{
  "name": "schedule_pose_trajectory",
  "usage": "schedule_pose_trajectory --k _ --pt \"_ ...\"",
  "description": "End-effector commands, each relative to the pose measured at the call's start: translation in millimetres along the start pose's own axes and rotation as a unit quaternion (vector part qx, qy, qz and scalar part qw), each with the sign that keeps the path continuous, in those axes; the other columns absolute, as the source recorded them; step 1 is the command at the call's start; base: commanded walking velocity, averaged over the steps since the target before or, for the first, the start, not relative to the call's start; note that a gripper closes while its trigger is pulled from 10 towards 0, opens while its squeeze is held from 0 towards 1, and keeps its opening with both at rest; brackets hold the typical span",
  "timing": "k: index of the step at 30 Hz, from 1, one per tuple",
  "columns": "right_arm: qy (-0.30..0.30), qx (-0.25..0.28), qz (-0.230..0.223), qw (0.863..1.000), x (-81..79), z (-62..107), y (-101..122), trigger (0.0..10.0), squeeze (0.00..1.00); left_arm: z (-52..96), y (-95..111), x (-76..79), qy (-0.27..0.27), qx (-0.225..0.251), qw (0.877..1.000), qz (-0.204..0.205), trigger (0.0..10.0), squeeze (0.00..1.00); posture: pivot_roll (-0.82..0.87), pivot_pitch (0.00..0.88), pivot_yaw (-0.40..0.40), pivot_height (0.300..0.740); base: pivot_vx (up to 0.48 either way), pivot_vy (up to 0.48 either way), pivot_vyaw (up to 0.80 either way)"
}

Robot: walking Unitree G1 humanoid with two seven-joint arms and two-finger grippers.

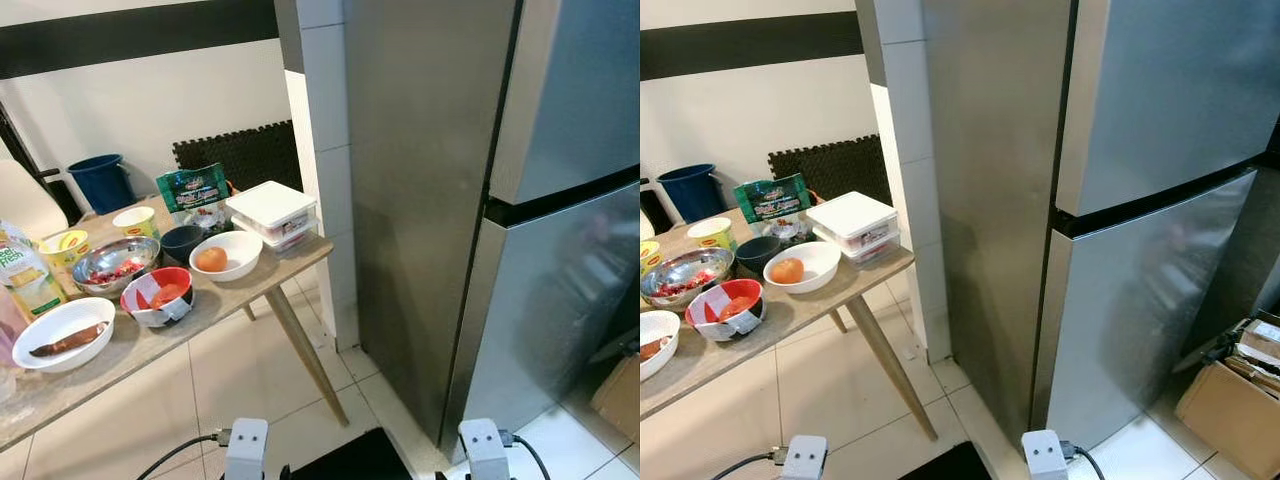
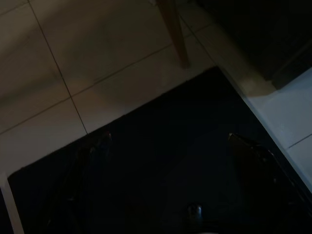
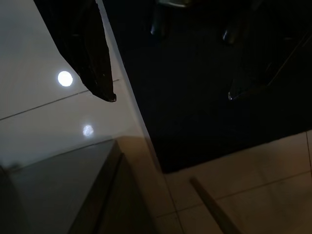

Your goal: Restocking fridge

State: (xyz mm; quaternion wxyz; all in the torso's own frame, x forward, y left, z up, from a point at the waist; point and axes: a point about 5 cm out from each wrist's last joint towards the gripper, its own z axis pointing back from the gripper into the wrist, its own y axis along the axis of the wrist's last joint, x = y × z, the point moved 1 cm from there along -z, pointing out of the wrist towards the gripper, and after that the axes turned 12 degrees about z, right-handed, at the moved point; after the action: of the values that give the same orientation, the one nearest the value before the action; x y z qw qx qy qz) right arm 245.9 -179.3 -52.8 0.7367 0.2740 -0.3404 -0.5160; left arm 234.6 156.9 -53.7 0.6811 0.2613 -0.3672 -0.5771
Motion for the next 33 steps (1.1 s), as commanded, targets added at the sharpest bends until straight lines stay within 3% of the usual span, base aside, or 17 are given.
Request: schedule_pose_trajectory --k 1,13,18,26,33 --pt "0.002 -0.014 0.001 1.000 -1.6 2.6 -9 10.0 0.00 2.3 -8 3.4 -0.006 -0.009 1.000 -0.007 10.0 0.00 -0.03 0.074 0.041 0.740 0.000 0.000 0.00" --pt "-0.005 -0.032 -0.007 0.999 -2.1 9.3 -26 10.0 0.00 5.7 -20 -1.6 -0.006 -0.028 0.999 -0.023 10.0 0.00 -0.03 0.051 0.058 0.740 0.000 0.000 0.00" --pt "-0.004 -0.031 -0.013 0.999 -5.2 9.3 -25 10.0 0.00 3.3 -14 -3.0 -0.010 -0.023 0.999 -0.036 10.0 0.00 -0.02 0.051 0.036 0.740 0.000 0.000 0.00" --pt "0.011 -0.030 -0.004 0.999 -11.0 8.5 -24 10.0 0.00 3.3 -11 -5.5 -0.001 -0.011 1.000 -0.021 10.0 0.00 -0.01 0.037 0.025 0.740 0.000 0.000 0.00" --pt "0.001 -0.030 -0.007 1.000 0.3 9.5 -25 10.0 0.00 3.9 -19 6.9 -0.010 -0.018 1.000 -0.013 10.0 0.00 -0.01 0.039 -0.008 0.740 0.000 0.000 0.00"
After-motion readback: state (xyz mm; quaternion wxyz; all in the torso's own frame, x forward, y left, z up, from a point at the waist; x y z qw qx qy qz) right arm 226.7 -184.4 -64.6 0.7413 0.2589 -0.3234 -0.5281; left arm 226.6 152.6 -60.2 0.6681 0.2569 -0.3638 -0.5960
